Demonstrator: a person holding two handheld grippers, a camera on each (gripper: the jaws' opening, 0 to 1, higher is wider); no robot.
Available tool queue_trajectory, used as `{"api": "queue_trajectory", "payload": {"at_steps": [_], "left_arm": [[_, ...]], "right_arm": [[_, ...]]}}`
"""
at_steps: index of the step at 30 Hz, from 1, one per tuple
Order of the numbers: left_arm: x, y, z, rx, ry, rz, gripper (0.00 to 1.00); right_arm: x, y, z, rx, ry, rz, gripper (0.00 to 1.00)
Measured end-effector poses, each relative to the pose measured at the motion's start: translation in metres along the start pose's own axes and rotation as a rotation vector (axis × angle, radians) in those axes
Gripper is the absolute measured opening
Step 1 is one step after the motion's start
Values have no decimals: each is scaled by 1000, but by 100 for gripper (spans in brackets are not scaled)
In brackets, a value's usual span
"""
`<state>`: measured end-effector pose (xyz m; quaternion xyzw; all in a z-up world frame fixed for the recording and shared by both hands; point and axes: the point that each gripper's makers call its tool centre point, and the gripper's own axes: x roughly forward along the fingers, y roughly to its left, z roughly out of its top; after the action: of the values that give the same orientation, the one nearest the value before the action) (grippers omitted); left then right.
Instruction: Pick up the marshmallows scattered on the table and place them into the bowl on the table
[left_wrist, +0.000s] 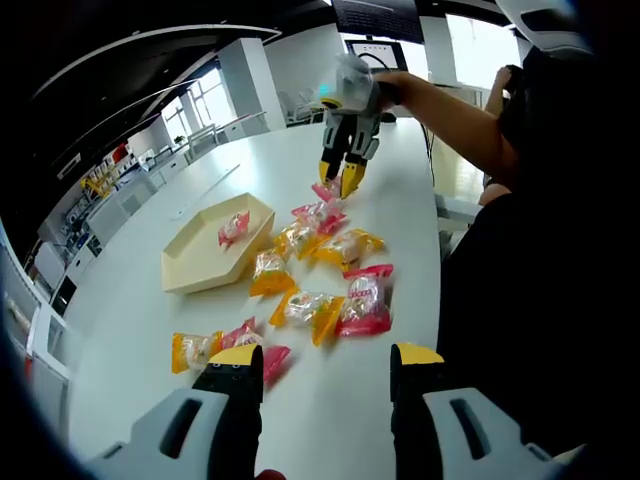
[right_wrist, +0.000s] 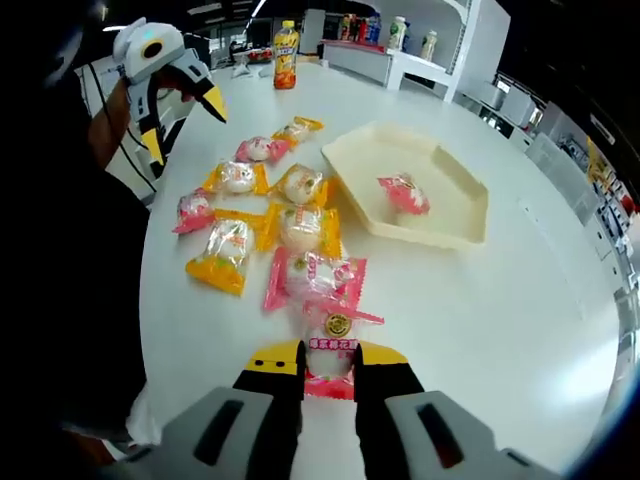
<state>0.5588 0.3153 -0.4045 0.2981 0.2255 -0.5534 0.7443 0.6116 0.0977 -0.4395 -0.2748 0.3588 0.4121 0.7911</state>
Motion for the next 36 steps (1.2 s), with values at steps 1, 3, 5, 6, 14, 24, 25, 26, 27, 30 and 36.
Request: {"api": "queue_trajectory", "payload": {"at_steps": [1, 3, 5, 6, 14, 24, 25, 26, 27, 30, 36], "left_arm": [[0, 0, 0, -1, -2, 0, 50], [0, 0, 0, -1, -3, 2, 50], [0, 0, 0, -3, -3, 2, 50], [0, 0, -1, -3, -2, 2, 50], [1, 0, -2, -6, -2, -2, 50], [1, 0, -3, -9, 1, 0, 50], [1, 0, -4, -10, 1, 0, 50], [1, 0, -4, -12, 1, 0, 50], [1, 0, -4, -12, 2, 0, 50], [1, 1, -3, -12, 1, 2, 50], [2, 2, -3, -11, 2, 2, 50]], "right_arm": [[-1, 0, -1, -5, 7, -5, 19], [-3, 1, 0, -16, 9, -8, 19], [-4, 2, 1, -16, 2, -3, 19], [-4, 2, 1, -14, 1, -1, 19], [-2, 3, 0, -5, -4, -3, 19], [0, 4, -1, 4, -8, 1, 19], [0, 4, -1, 2, -8, 0, 19], [0, 4, -1, 1, -8, -2, 19], [0, 3, 0, -1, -12, -9, 19], [-2, -6, 1, 8, -27, -39, 19], [-3, -8, 2, 16, -37, -45, 19]]}}
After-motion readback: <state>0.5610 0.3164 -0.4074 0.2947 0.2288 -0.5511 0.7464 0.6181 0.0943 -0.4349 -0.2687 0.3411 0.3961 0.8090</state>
